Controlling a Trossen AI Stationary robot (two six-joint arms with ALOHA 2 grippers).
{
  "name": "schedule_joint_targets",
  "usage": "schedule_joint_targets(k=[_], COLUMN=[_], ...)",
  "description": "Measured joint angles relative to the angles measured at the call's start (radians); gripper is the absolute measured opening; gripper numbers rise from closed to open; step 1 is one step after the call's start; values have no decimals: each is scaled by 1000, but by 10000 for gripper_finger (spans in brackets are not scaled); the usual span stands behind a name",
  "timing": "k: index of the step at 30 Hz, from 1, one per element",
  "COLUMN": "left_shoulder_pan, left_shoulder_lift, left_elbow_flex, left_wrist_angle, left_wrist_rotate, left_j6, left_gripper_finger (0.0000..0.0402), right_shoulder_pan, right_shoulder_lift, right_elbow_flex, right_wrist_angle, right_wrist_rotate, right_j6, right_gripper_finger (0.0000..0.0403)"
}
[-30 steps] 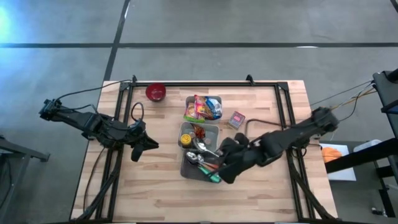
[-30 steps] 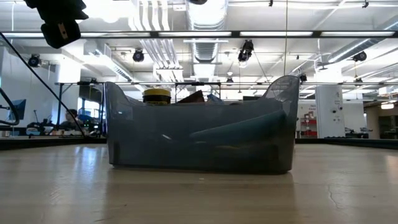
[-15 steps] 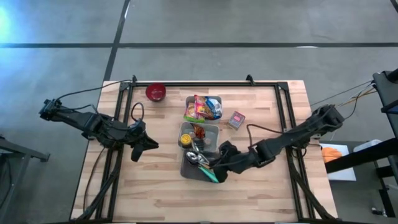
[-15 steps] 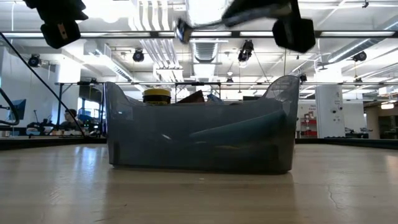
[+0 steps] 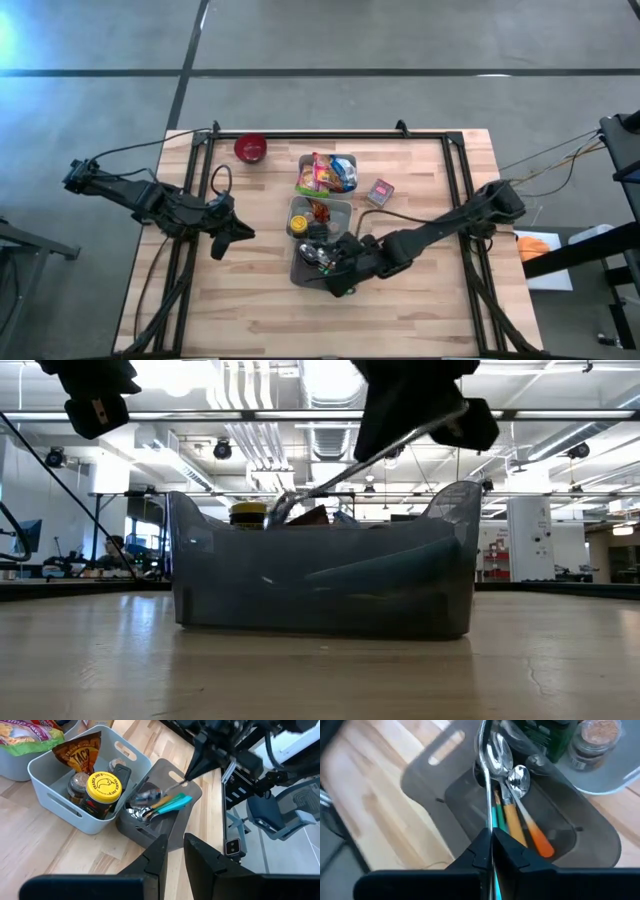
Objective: Pick & Place Food Item
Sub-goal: Put the silver spoon into the black bin
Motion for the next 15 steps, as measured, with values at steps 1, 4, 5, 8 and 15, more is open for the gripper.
schedule_joint_targets(k=[1,4,5,8,15], left_shoulder_pan=[0,0,0,0,0], left_shoulder_lift=[0,0,0,0,0], left_elbow_flex=[0,0,0,0,0], left_wrist_angle=[0,0,0,0,0], left_wrist_rotate=[0,0,0,0,0], left_j6=[0,0,0,0,0], left_gripper_finger=[67,67,67,67,67], right_shoulder_pan=[-4,-17,-20,-32,-47], right_shoulder_lift=[18,54,66,82,92], right_elbow_flex=[20,66,74,79,78], right_wrist_angle=[-11,-10,-20,-31,-24], right_wrist_rotate=[-15,-69,-69,-71,-91], right_j6=[-24,-75,-75,-78,-98], right_gripper_finger=[7,6,6,6,7])
